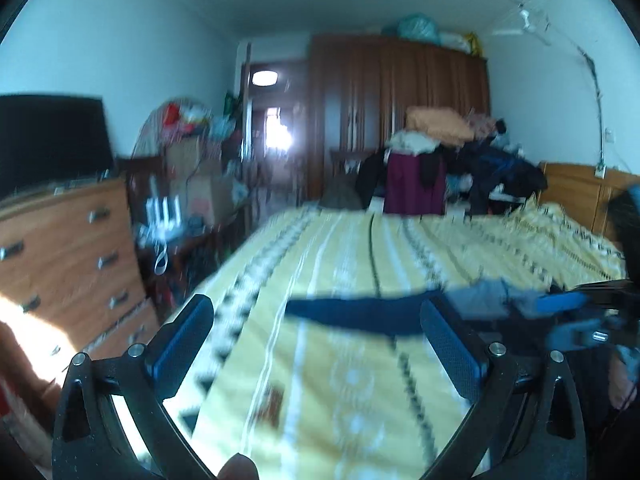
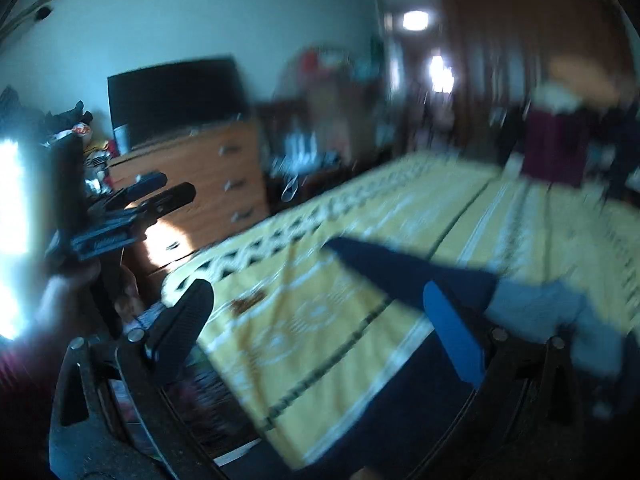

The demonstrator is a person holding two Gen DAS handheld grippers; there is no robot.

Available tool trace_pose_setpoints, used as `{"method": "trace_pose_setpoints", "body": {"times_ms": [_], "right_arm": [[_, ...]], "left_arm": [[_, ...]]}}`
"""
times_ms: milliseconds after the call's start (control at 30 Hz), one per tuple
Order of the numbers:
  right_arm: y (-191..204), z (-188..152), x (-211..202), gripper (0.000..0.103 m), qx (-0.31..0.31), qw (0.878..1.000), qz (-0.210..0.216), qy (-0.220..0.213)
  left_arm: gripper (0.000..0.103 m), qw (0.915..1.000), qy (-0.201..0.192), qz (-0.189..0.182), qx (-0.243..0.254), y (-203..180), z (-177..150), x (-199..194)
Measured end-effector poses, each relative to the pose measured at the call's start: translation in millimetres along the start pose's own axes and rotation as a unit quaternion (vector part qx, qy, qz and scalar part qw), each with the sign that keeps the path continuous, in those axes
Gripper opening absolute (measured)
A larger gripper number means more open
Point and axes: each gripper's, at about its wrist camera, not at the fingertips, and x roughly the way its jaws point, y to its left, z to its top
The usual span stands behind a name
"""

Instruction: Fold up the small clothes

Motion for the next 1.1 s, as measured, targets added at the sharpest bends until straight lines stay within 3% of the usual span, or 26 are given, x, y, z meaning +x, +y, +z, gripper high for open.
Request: {"method": "trace_pose_setpoints", "body": {"times_ms": [33, 67, 100, 133, 167, 200, 300, 433, 533, 600, 733, 767, 833, 867, 900, 967, 1000, 1100], "right_arm": [[-7, -14, -11, 0.103, -0.030, 0.998, -0.023, -0.057], [-19, -29, -8, 0.103, -0.044, 0.996, -0.053, -0.056], [-32, -40, 7, 0.103, -0.041, 0.996, -0.080, 0.012], [-53, -57, 26, 0.103, -0.009, 0.992, -0.083, 0.097], [-70, -75, 36, 0.103, 0.032, 0.985, -0.070, 0.152], [-90, -95, 44, 0.103, 0.074, 0.976, -0.059, 0.195], [-129, -145, 53, 0.103, 0.135, 0.950, -0.097, 0.265], [-154, -180, 54, 0.103, 0.168, 0.930, -0.135, 0.297], [-171, -187, 58, 0.103, 0.188, 0.922, -0.140, 0.307], [-181, -188, 70, 0.103, 0.193, 0.922, -0.136, 0.308], [-195, -190, 82, 0.102, 0.199, 0.924, -0.128, 0.300], [-196, -188, 87, 0.101, 0.203, 0.925, -0.125, 0.297], [-205, -190, 75, 0.095, 0.219, 0.924, -0.118, 0.289], [-210, -189, 73, 0.084, 0.232, 0.923, -0.111, 0.285], [-216, -189, 71, 0.073, 0.245, 0.921, -0.106, 0.282], [-230, -186, 65, 0.064, 0.264, 0.919, -0.105, 0.273], [-237, -185, 62, 0.064, 0.270, 0.919, -0.110, 0.265], [-259, -181, 49, 0.064, 0.283, 0.917, -0.129, 0.249]], "left_arm": [[0.103, 0.9999, -0.016, -0.007, 0.000, -6, 14, 13], [0.103, 0.9995, -0.026, -0.015, -0.006, -10, 26, 31], [0.103, 0.9990, -0.028, -0.027, -0.020, -15, 38, 47], [0.103, 0.9981, -0.024, -0.044, -0.037, -16, 43, 69], [0.103, 0.9967, -0.015, -0.057, -0.057, -16, 48, 94], [0.103, 0.9950, 0.001, -0.062, -0.078, -16, 47, 124], [0.103, 0.9873, 0.075, -0.057, -0.128, -13, 28, 212], [0.102, 0.9673, 0.200, 0.007, -0.156, 0, -37, 325], [0.091, 0.9402, 0.269, 0.024, -0.208, 18, -87, 383], [0.082, 0.9252, 0.294, 0.033, -0.238, 33, -114, 407], [0.067, 0.9169, 0.310, 0.050, -0.247, 42, -148, 437], [0.065, 0.9171, 0.311, 0.053, -0.244, 44, -153, 442], [0.048, 0.9223, 0.304, 0.060, -0.231, 42, -156, 450], [0.018, 0.9244, 0.300, 0.065, -0.226, 42, -152, 452], [0.011, 0.9274, 0.294, 0.071, -0.221, 41, -146, 454], [0.010, 0.9422, 0.265, 0.055, -0.198, 29, -123, 449], [0.010, 0.9534, 0.243, 0.032, -0.176, 8, -104, 443], [0.010, 0.9695, 0.186, -0.073, -0.142, -69, -43, 422]]}}
